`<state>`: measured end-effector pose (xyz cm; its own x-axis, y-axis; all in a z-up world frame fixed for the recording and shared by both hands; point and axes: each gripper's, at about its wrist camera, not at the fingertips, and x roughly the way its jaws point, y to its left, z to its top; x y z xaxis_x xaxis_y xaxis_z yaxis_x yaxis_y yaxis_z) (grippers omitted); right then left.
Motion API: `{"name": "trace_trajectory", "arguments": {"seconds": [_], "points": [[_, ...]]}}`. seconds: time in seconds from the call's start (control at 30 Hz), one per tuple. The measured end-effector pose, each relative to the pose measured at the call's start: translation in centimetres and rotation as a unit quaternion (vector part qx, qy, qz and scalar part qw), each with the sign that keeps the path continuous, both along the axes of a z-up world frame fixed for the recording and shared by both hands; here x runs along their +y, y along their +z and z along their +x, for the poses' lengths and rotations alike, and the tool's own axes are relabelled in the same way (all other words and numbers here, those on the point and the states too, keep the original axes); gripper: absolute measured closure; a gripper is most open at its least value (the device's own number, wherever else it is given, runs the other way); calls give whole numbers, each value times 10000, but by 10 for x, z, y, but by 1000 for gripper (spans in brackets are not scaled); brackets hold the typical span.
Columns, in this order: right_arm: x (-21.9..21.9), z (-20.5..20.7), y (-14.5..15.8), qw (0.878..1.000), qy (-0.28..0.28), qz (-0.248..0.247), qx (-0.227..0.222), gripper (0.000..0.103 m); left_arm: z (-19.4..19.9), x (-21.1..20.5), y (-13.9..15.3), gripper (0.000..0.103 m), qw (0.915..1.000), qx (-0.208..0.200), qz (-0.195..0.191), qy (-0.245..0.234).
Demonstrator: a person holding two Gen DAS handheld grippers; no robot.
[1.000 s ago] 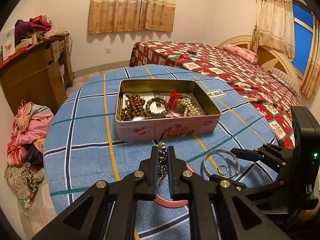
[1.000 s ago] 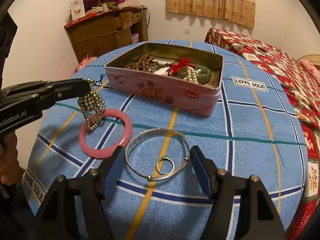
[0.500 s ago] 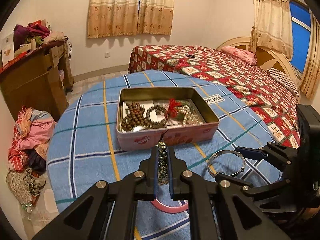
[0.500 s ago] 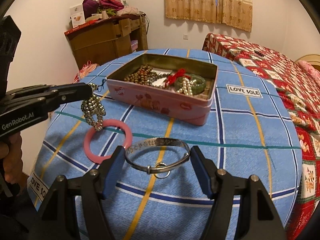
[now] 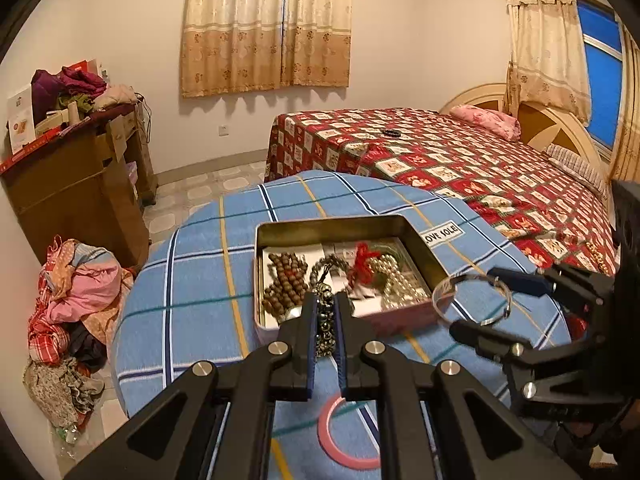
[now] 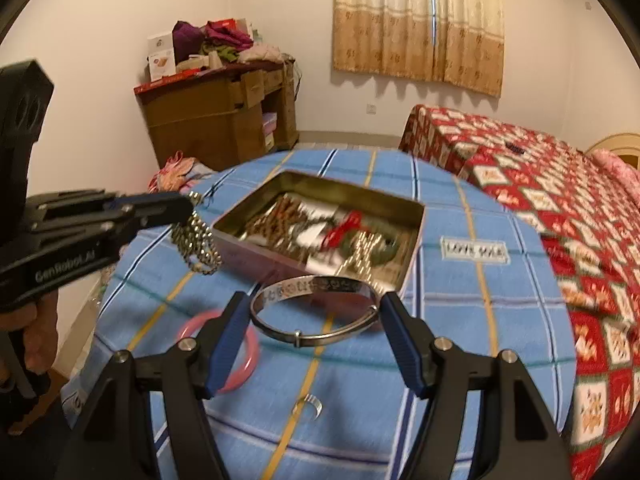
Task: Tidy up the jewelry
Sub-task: 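Carry the chain and silver bangle into the tin and open both tools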
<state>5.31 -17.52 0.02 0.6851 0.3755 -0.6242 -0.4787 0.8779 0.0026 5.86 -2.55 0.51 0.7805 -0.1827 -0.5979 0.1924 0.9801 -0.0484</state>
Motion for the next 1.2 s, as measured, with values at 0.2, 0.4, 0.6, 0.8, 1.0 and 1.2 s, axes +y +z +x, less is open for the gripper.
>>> {"name": "trace_trajectory", "arguments": {"seconds": [0.2,0.4,0.6,0.8,1.0,1.2], "points": [[1,23,11,9998,-78,40,-200,34,18,-3,0,96,10000,4,46,20],[8,46,11,9996,-106,-24,-277,34,35,-5,1,96,9999,14,155,1],[10,65,9,9994,-153,-68,-287,34,50,-4,6,96,9998,-18,206,-15],[15,76,7,9993,-180,-117,-293,34,62,-5,10,96,9997,-43,244,-27],[16,84,4,9992,-254,-150,-272,34,72,-6,4,96,9995,33,314,7],[16,93,1,9992,-310,-128,-232,34,81,-7,-1,96,9992,117,375,20]]}}
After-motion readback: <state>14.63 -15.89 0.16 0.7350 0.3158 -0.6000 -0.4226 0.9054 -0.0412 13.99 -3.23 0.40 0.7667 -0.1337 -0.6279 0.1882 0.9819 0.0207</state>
